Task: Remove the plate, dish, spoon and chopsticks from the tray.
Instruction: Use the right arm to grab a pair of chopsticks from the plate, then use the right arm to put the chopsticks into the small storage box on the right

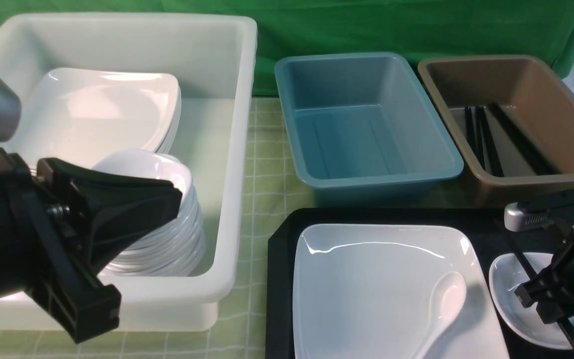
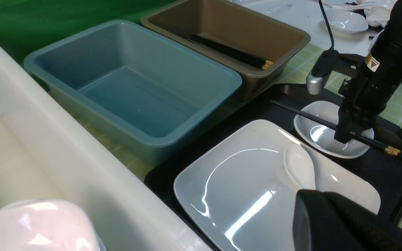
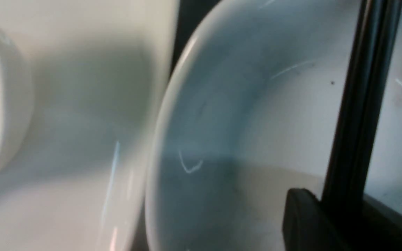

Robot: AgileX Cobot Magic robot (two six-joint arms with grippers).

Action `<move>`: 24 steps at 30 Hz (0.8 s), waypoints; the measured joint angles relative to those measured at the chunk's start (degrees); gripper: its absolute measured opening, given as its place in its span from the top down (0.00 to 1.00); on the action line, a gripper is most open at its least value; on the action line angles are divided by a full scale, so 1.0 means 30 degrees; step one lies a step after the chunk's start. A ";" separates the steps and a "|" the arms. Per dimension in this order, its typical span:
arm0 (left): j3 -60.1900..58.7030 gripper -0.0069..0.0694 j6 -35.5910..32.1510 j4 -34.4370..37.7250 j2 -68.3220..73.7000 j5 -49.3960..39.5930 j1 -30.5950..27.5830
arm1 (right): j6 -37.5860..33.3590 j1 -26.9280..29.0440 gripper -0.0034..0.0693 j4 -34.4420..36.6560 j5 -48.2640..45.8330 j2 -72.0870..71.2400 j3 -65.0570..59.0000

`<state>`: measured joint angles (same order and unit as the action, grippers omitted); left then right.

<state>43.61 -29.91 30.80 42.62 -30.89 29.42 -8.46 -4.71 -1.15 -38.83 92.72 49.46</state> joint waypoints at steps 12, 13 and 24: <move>0.0070 0.90 -0.0689 0.0758 0.0000 0.3044 0.0000 | -0.1553 -0.1599 0.77 0.3502 -0.2548 -0.4091 0.2927; 0.0232 0.90 -0.1260 0.1067 0.0000 0.3402 0.0000 | -0.1613 -0.1406 0.77 0.4025 -0.2234 -0.3998 0.3979; 0.1564 0.90 -0.3471 0.2235 -0.0038 0.3664 0.0000 | -0.1354 0.1606 0.77 0.5784 0.4375 0.3813 1.3794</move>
<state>48.30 -40.32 37.50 42.51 -19.90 29.42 -12.52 0.11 16.20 -25.70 104.16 90.84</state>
